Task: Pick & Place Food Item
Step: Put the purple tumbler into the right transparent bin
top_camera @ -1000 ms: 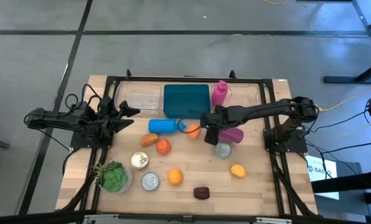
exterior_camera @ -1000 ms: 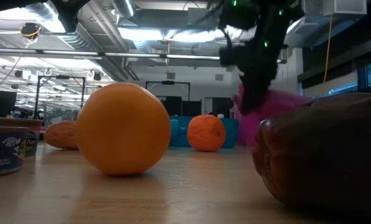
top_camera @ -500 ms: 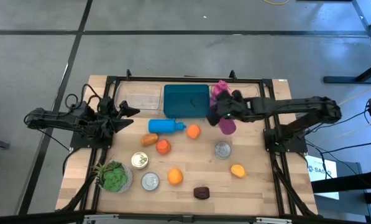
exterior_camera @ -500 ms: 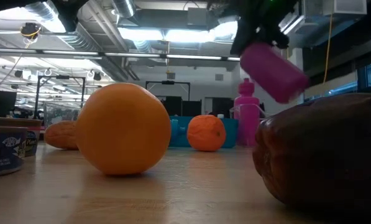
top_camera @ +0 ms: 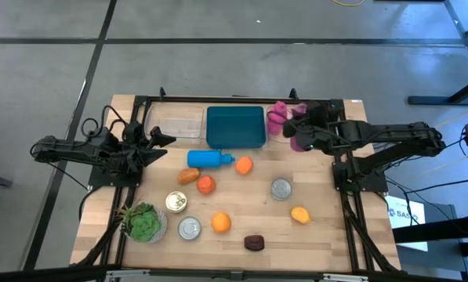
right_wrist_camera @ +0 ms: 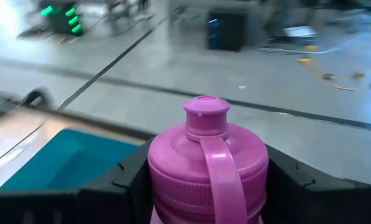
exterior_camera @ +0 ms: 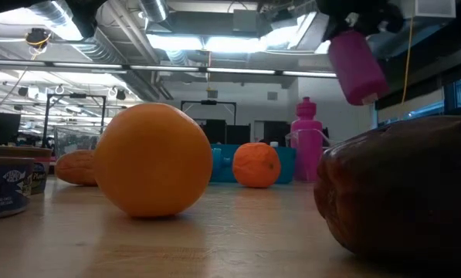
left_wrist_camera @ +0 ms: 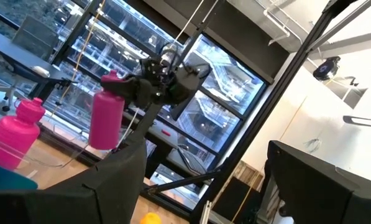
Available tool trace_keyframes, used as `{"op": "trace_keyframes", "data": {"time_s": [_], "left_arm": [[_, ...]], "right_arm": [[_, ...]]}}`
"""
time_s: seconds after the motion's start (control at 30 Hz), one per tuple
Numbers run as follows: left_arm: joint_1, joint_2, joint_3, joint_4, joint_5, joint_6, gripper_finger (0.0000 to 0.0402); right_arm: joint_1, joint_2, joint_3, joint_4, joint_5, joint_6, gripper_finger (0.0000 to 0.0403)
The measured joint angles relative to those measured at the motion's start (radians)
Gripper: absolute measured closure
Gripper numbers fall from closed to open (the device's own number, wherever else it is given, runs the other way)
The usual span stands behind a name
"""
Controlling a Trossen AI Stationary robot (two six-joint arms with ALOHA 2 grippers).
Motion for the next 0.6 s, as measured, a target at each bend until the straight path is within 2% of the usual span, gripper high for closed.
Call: {"op": "trace_keyframes", "data": {"time_s": [0.1, 0.23, 0.4, 0.6], "left_arm": [[0.000, 0.000, 0.000, 0.000, 0.000, 0.000, 0.0075], [0.000, 0.000, 0.000, 0.000, 0.000, 0.000, 0.0075], [0.000, 0.000, 0.000, 0.000, -0.001, 0.015, 0.0075], [0.000, 0.000, 0.000, 0.000, -0.002, 0.015, 0.0075]], "right_arm": [[0.012, -0.029, -0.044, -0.075, 0.072, 0.171, 0.0197], [0.013, -0.092, -0.162, -0.079, 0.108, 0.317, 0.0197], [0.007, -0.178, -0.305, 0.005, 0.111, 0.314, 0.0197], [-0.001, -0.310, -0.394, 0.119, 0.172, 0.203, 0.0197]]}}
